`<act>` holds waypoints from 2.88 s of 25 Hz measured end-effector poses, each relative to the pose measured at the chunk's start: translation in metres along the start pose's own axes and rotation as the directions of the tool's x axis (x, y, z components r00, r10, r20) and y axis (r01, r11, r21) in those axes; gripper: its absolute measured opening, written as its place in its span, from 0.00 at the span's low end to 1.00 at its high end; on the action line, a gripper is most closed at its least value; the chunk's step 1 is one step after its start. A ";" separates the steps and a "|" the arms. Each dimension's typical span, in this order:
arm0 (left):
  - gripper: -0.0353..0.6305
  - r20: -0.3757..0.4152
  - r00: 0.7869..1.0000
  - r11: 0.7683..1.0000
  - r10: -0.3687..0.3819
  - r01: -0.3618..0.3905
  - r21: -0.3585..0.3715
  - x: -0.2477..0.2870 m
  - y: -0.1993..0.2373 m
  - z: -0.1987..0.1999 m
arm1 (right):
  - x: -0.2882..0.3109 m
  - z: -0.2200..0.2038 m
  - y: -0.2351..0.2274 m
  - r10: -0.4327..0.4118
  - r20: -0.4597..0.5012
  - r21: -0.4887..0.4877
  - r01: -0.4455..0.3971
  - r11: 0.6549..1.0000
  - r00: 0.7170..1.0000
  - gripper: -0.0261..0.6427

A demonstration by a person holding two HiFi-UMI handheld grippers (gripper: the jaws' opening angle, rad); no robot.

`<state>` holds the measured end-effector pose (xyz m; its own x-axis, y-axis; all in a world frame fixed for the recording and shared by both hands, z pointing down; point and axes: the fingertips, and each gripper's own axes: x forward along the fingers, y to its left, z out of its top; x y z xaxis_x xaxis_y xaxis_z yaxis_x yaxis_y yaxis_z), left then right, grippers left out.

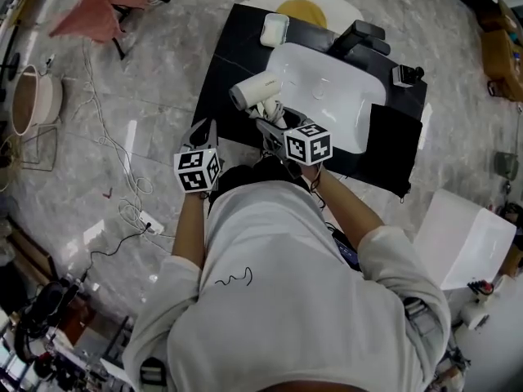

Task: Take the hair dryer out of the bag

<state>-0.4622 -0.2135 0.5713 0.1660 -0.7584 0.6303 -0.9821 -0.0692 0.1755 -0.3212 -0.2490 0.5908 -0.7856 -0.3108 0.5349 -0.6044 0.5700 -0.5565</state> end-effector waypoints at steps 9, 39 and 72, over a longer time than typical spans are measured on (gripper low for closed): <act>0.10 -0.061 0.998 1.000 -0.007 0.006 -0.010 0.031 0.030 0.009 | 0.036 0.019 -0.024 -0.058 -0.016 0.111 0.060 0.992 0.998 0.46; 0.10 -0.309 0.846 0.851 -0.434 0.497 0.167 0.152 0.119 0.060 | 0.157 0.040 -0.061 -0.559 -0.055 0.381 0.535 0.754 0.827 0.46; 0.10 -0.404 0.724 0.664 -0.559 0.683 0.303 0.071 -0.079 -0.009 | -0.049 -0.073 -0.035 -0.742 0.131 0.431 0.636 0.640 0.658 0.03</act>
<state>-0.3722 -0.2563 0.6087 0.7055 -0.2482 0.6638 -0.5663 -0.7606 0.3175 -0.2518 -0.1982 0.6301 -0.0853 -0.7267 0.6816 -0.9434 -0.1611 -0.2899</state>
